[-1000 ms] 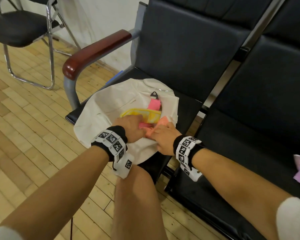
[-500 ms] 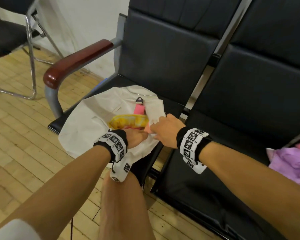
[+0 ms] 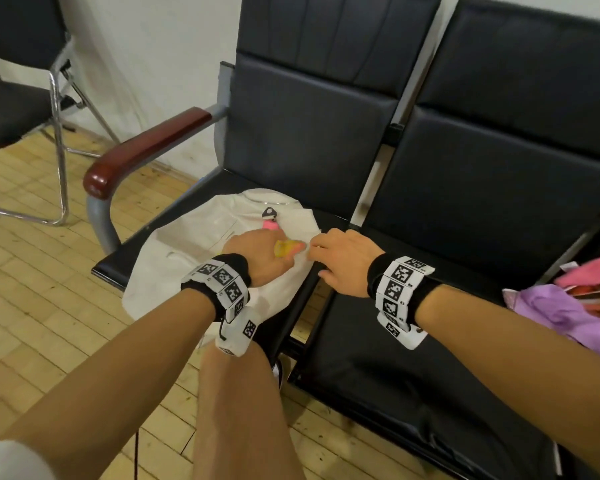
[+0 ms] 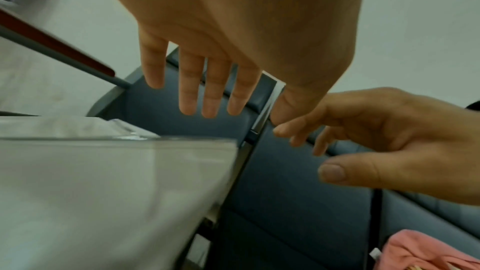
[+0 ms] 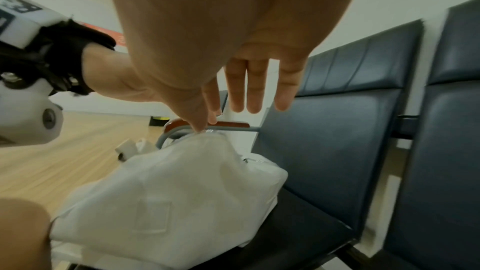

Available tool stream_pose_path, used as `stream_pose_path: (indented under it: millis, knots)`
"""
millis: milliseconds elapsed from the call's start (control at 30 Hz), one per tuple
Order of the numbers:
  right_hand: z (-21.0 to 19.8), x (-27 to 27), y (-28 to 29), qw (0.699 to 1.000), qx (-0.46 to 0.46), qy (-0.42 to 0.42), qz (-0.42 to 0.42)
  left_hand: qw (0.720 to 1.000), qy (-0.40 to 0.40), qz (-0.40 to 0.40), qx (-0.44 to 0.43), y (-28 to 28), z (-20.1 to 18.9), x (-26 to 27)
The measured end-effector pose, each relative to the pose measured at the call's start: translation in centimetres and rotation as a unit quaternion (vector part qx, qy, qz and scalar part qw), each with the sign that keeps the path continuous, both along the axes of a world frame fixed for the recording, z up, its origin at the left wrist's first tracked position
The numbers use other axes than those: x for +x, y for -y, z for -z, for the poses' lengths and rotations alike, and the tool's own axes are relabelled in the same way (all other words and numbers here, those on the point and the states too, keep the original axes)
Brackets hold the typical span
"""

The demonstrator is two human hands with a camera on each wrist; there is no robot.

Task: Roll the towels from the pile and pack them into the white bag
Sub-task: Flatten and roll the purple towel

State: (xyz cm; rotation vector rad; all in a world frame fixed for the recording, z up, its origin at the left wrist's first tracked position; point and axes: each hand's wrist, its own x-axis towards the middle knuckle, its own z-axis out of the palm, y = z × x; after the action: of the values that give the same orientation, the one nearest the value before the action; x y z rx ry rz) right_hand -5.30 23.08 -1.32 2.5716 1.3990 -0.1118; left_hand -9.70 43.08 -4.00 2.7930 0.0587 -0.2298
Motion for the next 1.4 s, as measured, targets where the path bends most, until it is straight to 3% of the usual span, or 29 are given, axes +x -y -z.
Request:
stream_pose_path:
  millis: [167,300,567,767,1000,1267,1400]
  knots:
    - [-3.1,-0.8,5.5,0.994,0.066,-0.012,0.081,0.997,0.065,0.037,0.014,5.7,-3.1,0.3]
    - [-5.0,-1.5,11.9,0.983,0.1,-0.01,0.156,0.988,0.128,0.084,-0.026,11.7,-4.6,0.9]
    - [-4.6,-4.3,25.5,0.944,0.146,-0.003,0.297,0.971,0.157,0.178,-0.026,25.3,-4.7,2.6]
    - [-1.6,-5.9,34.4,0.916,0.136,0.003,0.378,0.969,0.149,0.197,0.0,32.6,-2.7,3.7]
    - [4.2,-6.2,43.2,0.851,0.11,-0.044,0.512,0.973,0.119,0.19,-0.047,39.0,-0.2,4.9]
    - [9.1,-5.0,47.9,0.816,-0.023,-0.035,0.577,0.978,0.068,0.192,-0.053,42.4,3.6,5.7]
    - [11.0,-5.1,50.2,0.769,-0.043,-0.069,0.634,0.98,0.045,0.189,-0.049,42.8,5.1,5.8]
